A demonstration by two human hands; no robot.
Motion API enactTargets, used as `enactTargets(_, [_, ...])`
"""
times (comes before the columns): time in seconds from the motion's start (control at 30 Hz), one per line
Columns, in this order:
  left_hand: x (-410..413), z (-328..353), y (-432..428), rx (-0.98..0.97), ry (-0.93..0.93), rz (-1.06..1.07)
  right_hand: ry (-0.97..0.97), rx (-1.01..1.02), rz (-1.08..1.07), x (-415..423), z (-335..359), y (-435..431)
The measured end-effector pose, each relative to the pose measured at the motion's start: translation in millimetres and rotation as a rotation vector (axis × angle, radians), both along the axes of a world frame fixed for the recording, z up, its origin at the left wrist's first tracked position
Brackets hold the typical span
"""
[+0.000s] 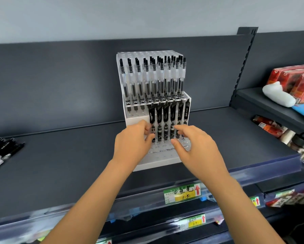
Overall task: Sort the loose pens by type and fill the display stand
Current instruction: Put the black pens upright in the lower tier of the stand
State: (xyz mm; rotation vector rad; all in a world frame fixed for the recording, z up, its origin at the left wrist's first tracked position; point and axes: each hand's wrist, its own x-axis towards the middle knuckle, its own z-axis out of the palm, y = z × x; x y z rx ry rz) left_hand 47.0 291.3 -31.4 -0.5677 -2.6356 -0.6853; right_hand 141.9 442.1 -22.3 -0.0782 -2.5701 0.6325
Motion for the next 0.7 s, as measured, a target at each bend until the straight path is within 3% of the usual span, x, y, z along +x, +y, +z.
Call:
enactTargets(0.17, [14.5, 5.8, -42.2, -0.145, 0.205, 0.121, 0.099, 0.065, 0.059, 1.4, -2.6, -15.4])
enactTargets(0.3, [23.6, 6.8, -105.6, -0.192, 0.188, 0.358, 0.230, 0.019, 0.227, -9.9, -11.1, -63.7])
enactTargets(0.57, [23.8, 4.5, -269.0, -0.128, 0.072, 0.635, -0.023, -0.007, 0.464, -33.1, -10.8, -200.7])
enactTargets(0.7, [5.1, -7.6, -350.5, -0.113, 0.029, 0.652, -0.143, 0.037, 0.463, -57.4, -13.7, -282.9])
